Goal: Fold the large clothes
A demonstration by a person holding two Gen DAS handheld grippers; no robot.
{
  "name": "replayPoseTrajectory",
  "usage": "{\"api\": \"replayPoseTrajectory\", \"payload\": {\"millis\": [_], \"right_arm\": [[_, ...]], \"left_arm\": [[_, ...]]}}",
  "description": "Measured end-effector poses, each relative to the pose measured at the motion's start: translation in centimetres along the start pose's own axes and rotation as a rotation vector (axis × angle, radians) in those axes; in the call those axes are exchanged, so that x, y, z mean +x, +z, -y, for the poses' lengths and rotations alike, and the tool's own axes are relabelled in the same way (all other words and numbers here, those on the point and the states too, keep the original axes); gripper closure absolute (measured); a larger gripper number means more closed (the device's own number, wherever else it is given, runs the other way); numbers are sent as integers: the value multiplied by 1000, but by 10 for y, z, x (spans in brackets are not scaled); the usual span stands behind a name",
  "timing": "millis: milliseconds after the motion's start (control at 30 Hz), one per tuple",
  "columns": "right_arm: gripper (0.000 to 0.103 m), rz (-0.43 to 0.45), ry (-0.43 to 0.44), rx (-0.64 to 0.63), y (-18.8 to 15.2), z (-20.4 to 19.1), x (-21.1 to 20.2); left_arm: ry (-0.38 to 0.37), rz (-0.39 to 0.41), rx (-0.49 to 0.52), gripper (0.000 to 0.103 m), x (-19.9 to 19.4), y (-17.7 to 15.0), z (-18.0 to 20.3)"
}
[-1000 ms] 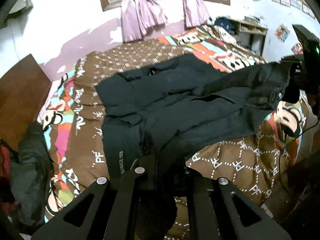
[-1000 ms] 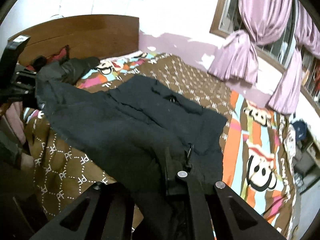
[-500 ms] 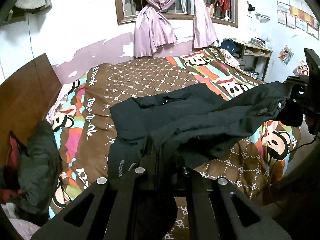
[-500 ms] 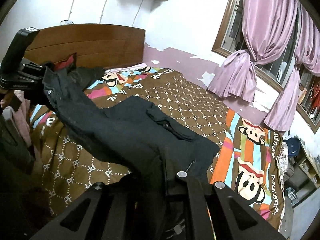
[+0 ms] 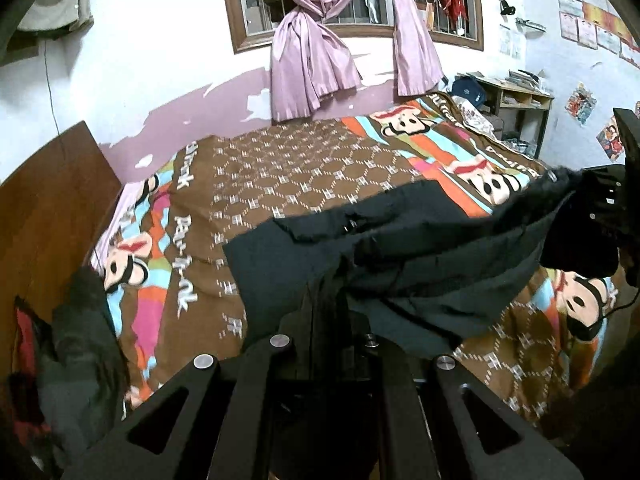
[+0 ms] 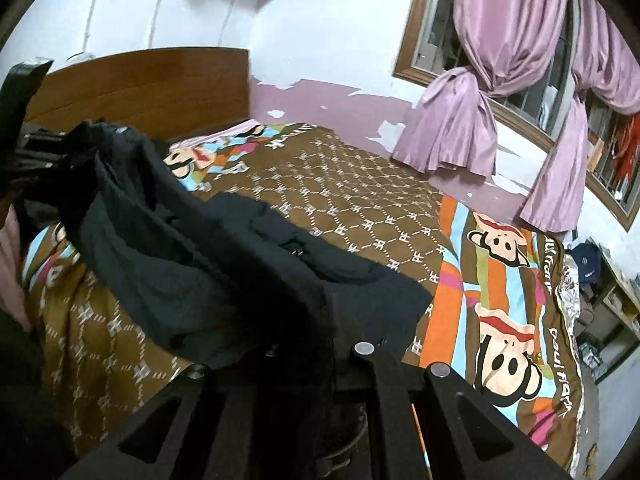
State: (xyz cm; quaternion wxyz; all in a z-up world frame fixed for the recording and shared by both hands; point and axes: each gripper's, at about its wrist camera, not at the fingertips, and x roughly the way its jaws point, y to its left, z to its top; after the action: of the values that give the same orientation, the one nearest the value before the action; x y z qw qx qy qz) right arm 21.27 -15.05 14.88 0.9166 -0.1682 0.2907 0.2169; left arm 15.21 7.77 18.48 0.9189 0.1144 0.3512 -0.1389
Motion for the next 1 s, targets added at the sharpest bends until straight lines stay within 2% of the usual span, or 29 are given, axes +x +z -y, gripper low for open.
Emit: {"api": "replayPoseTrajectory", "payload": {"millis": [233,633,800,1000], "right_arm": [[97,-41,-27,35,25,31,64],[94,-74,-35,77,38,63,171],[93,-92,-27,85,30,68,209],[91,-103,-10,96,22,73,235]], "left_arm": [[27,23,11,99,47,34,-24],[41,7,-16,98,150,66,-66],[45,-22,-35,98,195,66,-81],[35,-53,-58,97,228,57,-88]]}}
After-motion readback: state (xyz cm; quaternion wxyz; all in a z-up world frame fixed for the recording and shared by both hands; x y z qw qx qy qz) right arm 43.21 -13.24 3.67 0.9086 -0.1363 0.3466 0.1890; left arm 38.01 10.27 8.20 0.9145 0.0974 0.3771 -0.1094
